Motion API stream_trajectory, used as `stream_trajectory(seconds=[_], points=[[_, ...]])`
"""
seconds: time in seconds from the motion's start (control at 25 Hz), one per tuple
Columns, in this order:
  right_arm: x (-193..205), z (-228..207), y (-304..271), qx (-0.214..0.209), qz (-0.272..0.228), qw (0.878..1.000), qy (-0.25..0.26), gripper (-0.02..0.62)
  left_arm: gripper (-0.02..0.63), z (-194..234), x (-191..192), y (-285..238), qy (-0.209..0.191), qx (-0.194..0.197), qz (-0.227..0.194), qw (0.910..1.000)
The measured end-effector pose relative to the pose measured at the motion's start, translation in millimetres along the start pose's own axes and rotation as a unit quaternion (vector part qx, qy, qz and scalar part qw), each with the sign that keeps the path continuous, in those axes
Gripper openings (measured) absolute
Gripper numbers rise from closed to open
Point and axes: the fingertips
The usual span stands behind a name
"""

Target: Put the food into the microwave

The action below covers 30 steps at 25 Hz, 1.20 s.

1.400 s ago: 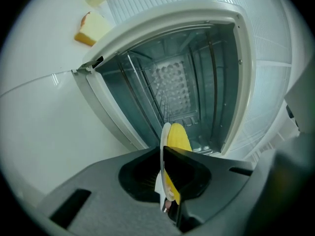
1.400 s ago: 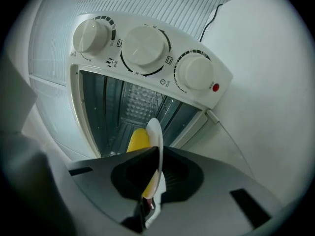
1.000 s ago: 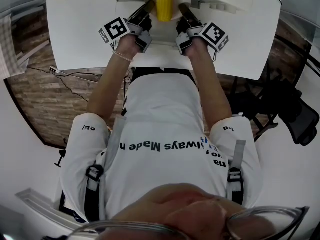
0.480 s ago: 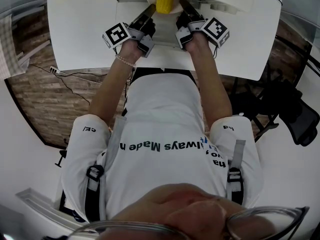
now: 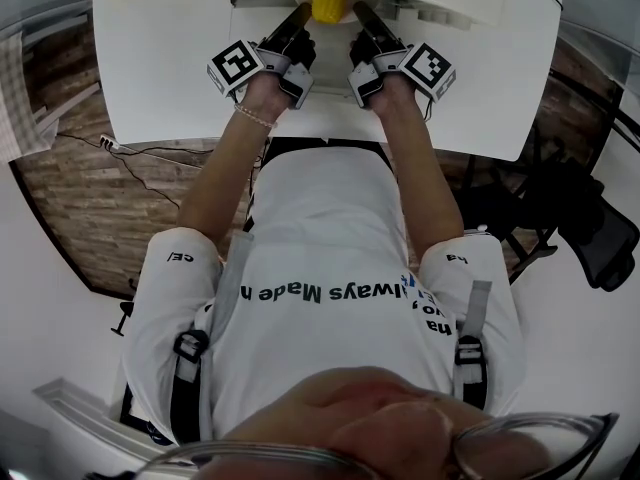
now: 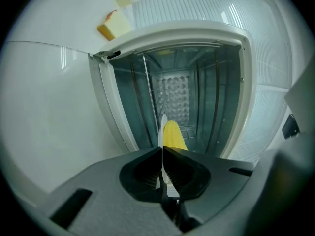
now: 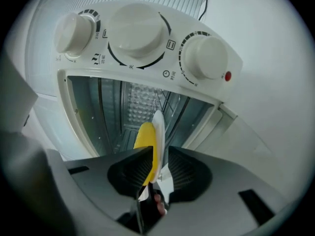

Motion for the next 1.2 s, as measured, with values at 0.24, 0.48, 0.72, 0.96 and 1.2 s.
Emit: stream_trajectory(seconds=[0.24,0.48,0.72,0.96,1.2], points=[[21.0,2.6,2.6,-0.006,0.017,1.000,-0.011,0.061,0.015,-0.6,-2.4,-7.8,0.002,0.000,-0.002,1.0000],[14.2,-1.6,-1.9,-0.008,0.008,0.999,-0.032,0.026,0.015,-0.9,-7.0,-14.6,0.003,0.001,0.001,1.0000],[4.8,-0.5,-8.5,-0.012,-0.002,0.999,-0.035,0.023,0.015,-3.2,-13.1,-22.9,0.002,0.009,-0.001,1.0000],[-2.5,3.7,-14.4,-0.012,-0.010,0.999,-0.035,0.023,0.017,-5.0,-20.0,-27.7,-0.001,-0.005,0.000,1.0000],[-12.2,0.6,-23.2,-0.010,-0.014,0.999,-0.038,0.023,0.017,-3.3,-26.5,-36.2,-0.002,-0.017,0.004,0.9999]])
Point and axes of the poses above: the fingertips, and each gripper's own axes: y backward along the fingers, z to its left, x out of its underside, and after that the axes turned 6 degrees about z, right-handed
